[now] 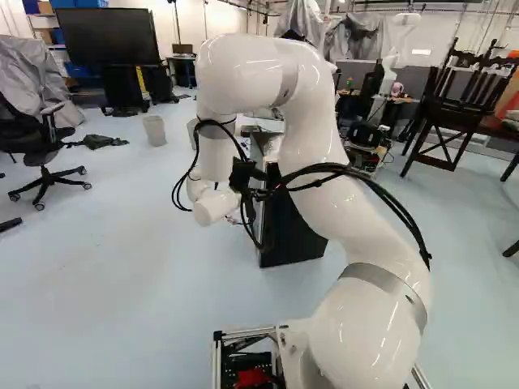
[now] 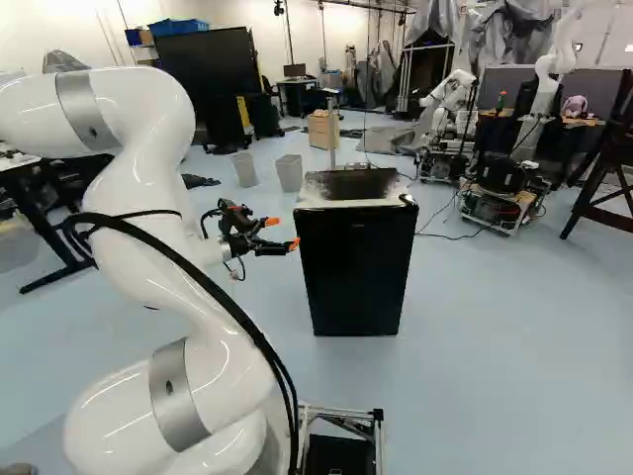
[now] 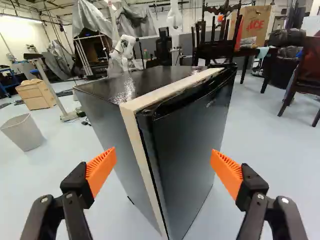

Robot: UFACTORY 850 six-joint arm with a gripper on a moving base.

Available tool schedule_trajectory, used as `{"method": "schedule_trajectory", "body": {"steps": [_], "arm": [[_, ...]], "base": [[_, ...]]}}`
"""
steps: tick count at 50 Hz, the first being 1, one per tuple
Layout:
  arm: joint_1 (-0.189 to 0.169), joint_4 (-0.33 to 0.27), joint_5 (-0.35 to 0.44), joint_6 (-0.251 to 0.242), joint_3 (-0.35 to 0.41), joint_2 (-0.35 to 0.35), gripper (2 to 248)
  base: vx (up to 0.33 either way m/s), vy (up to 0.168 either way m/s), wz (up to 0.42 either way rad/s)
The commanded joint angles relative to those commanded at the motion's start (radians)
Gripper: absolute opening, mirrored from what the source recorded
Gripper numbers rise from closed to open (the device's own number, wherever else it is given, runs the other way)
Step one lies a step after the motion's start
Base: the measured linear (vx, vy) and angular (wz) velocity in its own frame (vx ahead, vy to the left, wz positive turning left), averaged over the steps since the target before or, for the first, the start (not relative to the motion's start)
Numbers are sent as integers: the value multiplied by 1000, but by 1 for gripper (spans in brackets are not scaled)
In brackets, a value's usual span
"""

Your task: Grab a drink from the fridge

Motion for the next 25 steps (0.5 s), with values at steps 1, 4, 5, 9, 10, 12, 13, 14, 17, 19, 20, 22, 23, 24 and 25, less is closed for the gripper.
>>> {"method": "schedule_trajectory", "body": {"steps": [1, 4, 5, 9, 10, 12, 13, 14, 17, 19, 20, 22, 23, 24, 25], "arm": [[-1, 0, 0, 0, -1, -1, 247], [-4, 0, 0, 0, -4, -2, 247], [-5, 0, 0, 0, -5, -2, 247], [-9, 0, 0, 0, -7, -4, 247], [-10, 0, 0, 0, -8, -4, 247], [-12, 0, 0, 0, -9, -5, 247], [-13, 0, 0, 0, -10, -5, 247], [-14, 0, 0, 0, -11, -5, 247], [-18, 0, 0, 0, -12, -6, 247], [-20, 0, 0, 0, -13, -7, 247], [-21, 0, 0, 0, -14, -7, 247], [-23, 0, 0, 0, -15, -7, 247], [-24, 0, 0, 0, -15, -8, 247], [-25, 0, 0, 0, -16, -8, 247], [-26, 0, 0, 0, -16, -8, 247]], "base": [[0, 0, 0], [0, 0, 0], [0, 0, 0], [0, 0, 0], [0, 0, 0], [0, 0, 0], [0, 0, 0], [0, 0, 0], [0, 0, 0], [0, 0, 0], [0, 0, 0], [0, 0, 0], [0, 0, 0], [0, 0, 0], [0, 0, 0]]}}
